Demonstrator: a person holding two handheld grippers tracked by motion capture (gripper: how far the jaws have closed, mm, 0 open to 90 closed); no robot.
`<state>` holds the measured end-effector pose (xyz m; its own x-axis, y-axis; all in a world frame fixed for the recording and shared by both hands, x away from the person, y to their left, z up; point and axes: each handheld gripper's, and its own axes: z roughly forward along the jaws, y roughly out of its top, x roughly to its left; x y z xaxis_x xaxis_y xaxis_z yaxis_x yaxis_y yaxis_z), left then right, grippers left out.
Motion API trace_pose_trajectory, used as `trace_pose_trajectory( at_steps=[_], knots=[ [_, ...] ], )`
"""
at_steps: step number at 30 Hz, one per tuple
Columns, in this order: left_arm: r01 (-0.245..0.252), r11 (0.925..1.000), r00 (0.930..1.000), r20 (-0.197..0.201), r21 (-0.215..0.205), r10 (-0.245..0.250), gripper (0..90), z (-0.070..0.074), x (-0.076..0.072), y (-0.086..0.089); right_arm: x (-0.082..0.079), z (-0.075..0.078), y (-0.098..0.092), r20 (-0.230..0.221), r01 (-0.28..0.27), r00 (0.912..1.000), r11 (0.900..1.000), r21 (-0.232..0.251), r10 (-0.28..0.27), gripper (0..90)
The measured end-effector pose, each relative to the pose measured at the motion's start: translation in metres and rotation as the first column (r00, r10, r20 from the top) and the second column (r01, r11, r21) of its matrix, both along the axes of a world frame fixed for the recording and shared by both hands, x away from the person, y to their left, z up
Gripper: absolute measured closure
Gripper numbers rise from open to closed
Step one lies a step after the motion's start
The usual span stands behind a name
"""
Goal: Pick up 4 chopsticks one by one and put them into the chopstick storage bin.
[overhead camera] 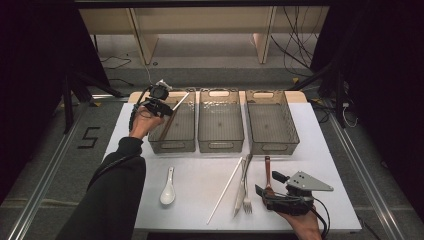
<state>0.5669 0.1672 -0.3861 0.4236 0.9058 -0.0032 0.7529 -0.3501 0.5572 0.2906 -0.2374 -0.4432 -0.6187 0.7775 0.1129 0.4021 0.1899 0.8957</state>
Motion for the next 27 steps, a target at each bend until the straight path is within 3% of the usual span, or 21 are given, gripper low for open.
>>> trace_pose_trajectory(
  at_steps=[8,11,13,24,26,27],
  knots=[
    [-0.005,1.0000,0.9999,0.012,-0.003,0.005,82.8,-0.005,0.002,-0.002,0.000,0.000,0.000,0.000,0.000,1.0000,1.000,0.001,0.000,24.5],
    [-0.005,0.9999,0.9999,0.014,-0.014,0.005,62.1,-0.004,0.001,-0.004,0.000,0.000,0.000,-0.001,0.000,1.0000,1.000,0.002,0.000,24.5],
    [0.007,0.9994,1.0000,0.004,-0.034,-0.007,54.8,-0.001,-0.001,-0.006,0.000,0.000,0.000,-0.001,0.000,1.0000,1.000,0.002,0.000,24.5],
    [0.056,0.9918,0.9984,-0.001,-0.115,-0.056,36.7,0.025,-0.026,-0.018,0.000,0.000,0.000,-0.001,0.003,1.0000,1.000,0.003,-0.003,24.5],
    [0.074,0.9887,0.9972,0.020,-0.130,-0.072,34.7,0.032,-0.040,-0.025,0.000,0.000,0.000,-0.001,0.004,1.0000,1.000,0.002,-0.004,24.5],
    [0.074,0.9887,0.9972,0.020,-0.130,-0.072,33.4,0.032,-0.040,-0.025,0.000,0.000,0.000,0.001,0.004,1.0000,1.000,0.002,-0.004,24.5]
  ],
)
